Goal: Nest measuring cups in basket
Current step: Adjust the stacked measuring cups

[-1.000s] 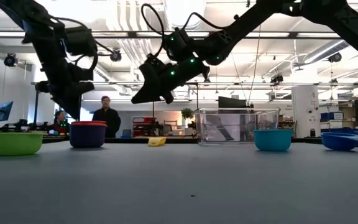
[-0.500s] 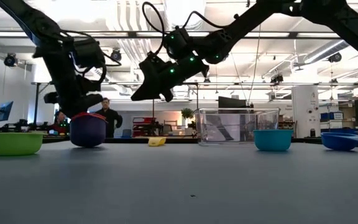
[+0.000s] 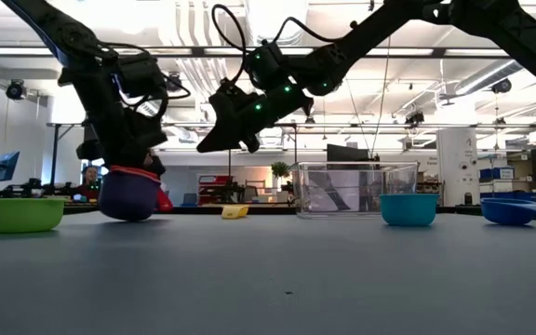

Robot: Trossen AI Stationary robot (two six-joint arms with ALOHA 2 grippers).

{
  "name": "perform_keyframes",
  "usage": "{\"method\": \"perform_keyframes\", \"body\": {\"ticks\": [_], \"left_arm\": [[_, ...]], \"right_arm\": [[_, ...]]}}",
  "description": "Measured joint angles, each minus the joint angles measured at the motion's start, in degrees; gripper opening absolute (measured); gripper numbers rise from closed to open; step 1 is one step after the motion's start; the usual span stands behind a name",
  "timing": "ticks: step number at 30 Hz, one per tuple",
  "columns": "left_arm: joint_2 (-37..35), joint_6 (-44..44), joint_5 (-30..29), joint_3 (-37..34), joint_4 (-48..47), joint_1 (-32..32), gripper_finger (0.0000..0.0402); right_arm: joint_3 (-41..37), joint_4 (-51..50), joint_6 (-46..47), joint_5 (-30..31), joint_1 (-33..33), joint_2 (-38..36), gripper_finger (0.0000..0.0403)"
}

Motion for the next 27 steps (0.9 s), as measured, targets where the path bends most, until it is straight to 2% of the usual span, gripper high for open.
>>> {"method": "perform_keyframes", "body": {"ticks": [5,13,20,23,27], "left_arm": [[-0.5,-3.1,0.0,0.1,-0.6,-2.8,0.0000],[-2.6,-0.5,-0.1,3.8,-2.5,-3.2,0.0000],[-4.6,1.6,-0.3,5.2,-11.7,-3.2,0.0000],[-6.2,1.7,-0.4,4.4,-14.4,-3.2,0.0000],[-8.1,2.7,-0.5,1.9,-11.4,-3.2,0.0000]], "right_arm": [[0.0,-0.3,0.0,0.0,0.0,0.0,0.0009],[0.0,-1.6,1.5,-0.4,0.0,0.0,0.0009],[-0.8,-2.7,3.0,-9.9,1.4,0.0,0.0009],[-1.4,-2.7,2.9,-10.5,3.1,0.4,0.0009],[-1.2,-0.7,2.9,-10.5,4.9,1.9,0.0009]]}}
